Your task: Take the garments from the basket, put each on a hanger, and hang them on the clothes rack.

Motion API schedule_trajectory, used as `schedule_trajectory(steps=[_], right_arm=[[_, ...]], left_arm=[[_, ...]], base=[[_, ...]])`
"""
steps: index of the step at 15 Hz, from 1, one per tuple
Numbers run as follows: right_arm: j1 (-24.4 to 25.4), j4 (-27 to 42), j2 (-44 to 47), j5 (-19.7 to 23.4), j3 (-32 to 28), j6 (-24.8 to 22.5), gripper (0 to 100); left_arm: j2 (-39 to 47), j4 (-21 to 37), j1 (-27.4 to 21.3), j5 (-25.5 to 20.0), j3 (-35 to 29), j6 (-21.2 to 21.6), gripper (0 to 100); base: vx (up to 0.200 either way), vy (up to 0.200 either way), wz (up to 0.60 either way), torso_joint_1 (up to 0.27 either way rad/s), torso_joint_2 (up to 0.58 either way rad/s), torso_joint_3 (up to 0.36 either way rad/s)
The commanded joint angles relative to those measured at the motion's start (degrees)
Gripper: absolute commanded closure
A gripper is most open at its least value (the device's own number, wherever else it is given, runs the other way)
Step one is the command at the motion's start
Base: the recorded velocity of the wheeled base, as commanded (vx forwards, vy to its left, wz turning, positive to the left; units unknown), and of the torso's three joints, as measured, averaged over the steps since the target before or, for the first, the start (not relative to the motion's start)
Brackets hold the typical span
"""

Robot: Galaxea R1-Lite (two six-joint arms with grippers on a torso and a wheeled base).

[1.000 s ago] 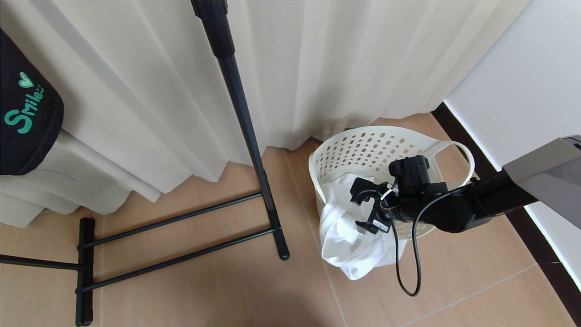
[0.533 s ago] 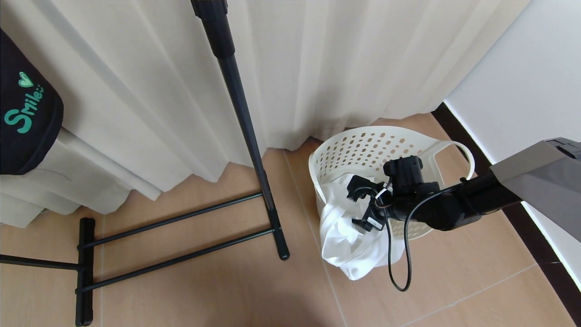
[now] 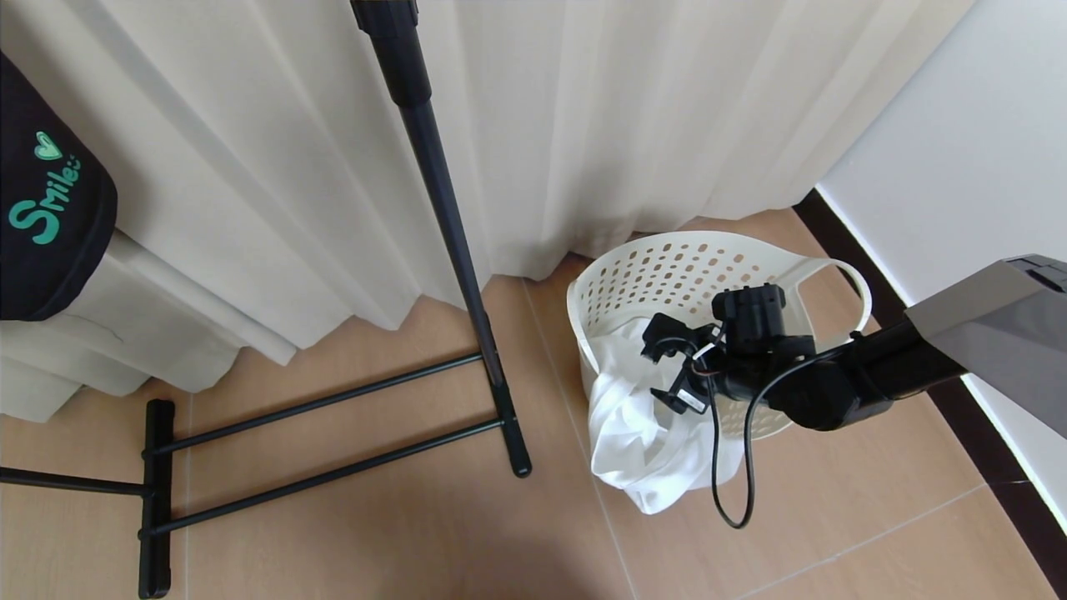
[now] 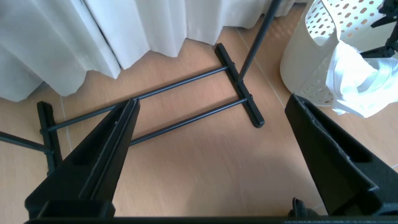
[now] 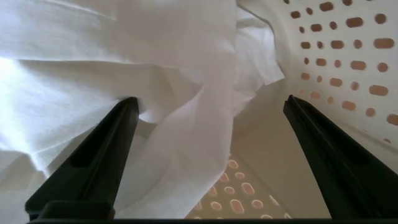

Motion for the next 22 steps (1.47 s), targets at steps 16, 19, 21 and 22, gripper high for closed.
schedule_trajectory(steps=[16,19,21,22], right_arm=[[1.18,-3.02,-0.66,4.20,3.01,0.06,0],[1.98,-3.63,-0.83,7.28,5.12,0.15,0],[2.24,-6.88,-0.57,8.16,6.09,0.15,0],[2.41,-7.76,-0.22,8.16,5.91,0.24,0]], left_arm=[[0.07,0.02,0.00,-0.01,0.00,0.01,0],[0.07,-0.06,0.00,-0.01,0.00,0.01,0],[0.07,-0.06,0.00,-0.01,0.00,0.01,0],[0.07,-0.06,0.00,-0.01,0.00,0.01,0]], base=[[0.000,0.000,0.00,0.000,0.00,0.000],[0.000,0.000,0.00,0.000,0.00,0.000],[0.000,0.000,0.00,0.000,0.00,0.000],[0.000,0.000,0.00,0.000,0.00,0.000]])
